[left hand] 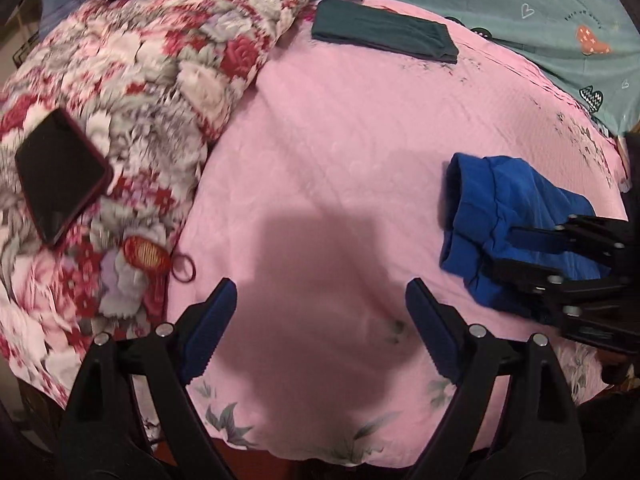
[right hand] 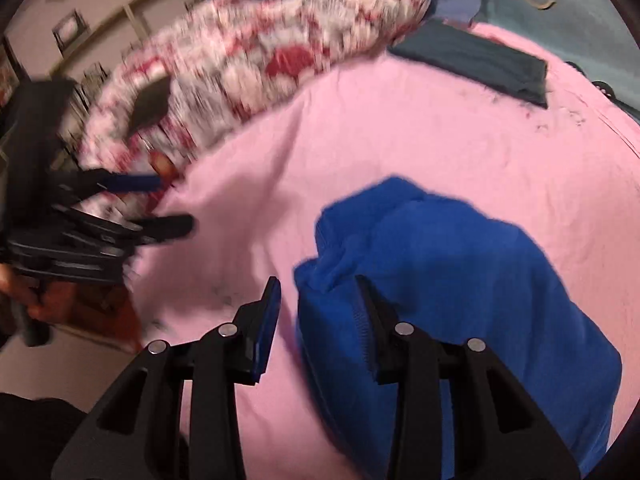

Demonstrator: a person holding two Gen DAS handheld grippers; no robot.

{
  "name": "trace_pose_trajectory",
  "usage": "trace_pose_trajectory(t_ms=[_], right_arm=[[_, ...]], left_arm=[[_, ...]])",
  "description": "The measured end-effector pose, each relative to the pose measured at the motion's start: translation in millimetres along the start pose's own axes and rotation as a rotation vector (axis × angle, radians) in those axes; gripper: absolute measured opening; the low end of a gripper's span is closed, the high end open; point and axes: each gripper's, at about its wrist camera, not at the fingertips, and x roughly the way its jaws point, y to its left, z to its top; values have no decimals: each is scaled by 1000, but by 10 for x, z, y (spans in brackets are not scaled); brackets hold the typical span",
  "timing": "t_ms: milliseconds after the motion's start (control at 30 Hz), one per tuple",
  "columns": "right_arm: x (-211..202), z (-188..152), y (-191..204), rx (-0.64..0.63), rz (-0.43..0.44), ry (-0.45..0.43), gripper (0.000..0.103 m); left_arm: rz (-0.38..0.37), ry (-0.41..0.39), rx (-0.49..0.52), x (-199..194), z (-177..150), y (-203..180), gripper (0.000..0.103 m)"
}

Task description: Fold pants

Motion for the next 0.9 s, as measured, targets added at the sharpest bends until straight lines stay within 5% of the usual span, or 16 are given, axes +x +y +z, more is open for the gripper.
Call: trace_pose_trajectory(t_ms=[100, 233, 367, 467, 533, 600, 767, 900], right_arm=[[133, -22, -72, 28, -30, 46, 5], [-297, 37, 29, 53, 10, -37, 4], [-12, -109, 145, 36, 30, 45, 4], [213, -238, 97, 67, 1, 87, 8], [-7, -237, 39, 145, 43, 50, 37], [-355, -284, -28, 179, 34, -46, 48], [-1221, -882, -659, 410, -129, -183, 48], [-1873, -1693, -1248, 634, -295, -239, 48]], left_arm=[[-4, 2, -25, 49, -53, 113, 88], [-21, -21, -22, 21, 7, 197, 88], [-54, -57, -5, -2, 195, 139, 88], [-84, -91, 57, -44, 361, -77, 88], [-106, -128, 135, -108, 452, -327, 88], [-135, -158, 210, -170, 510, -612, 88], [-317, -163, 407, -153, 433, -1608, 88], [-266, -70, 530, 271, 144, -2170, 88]])
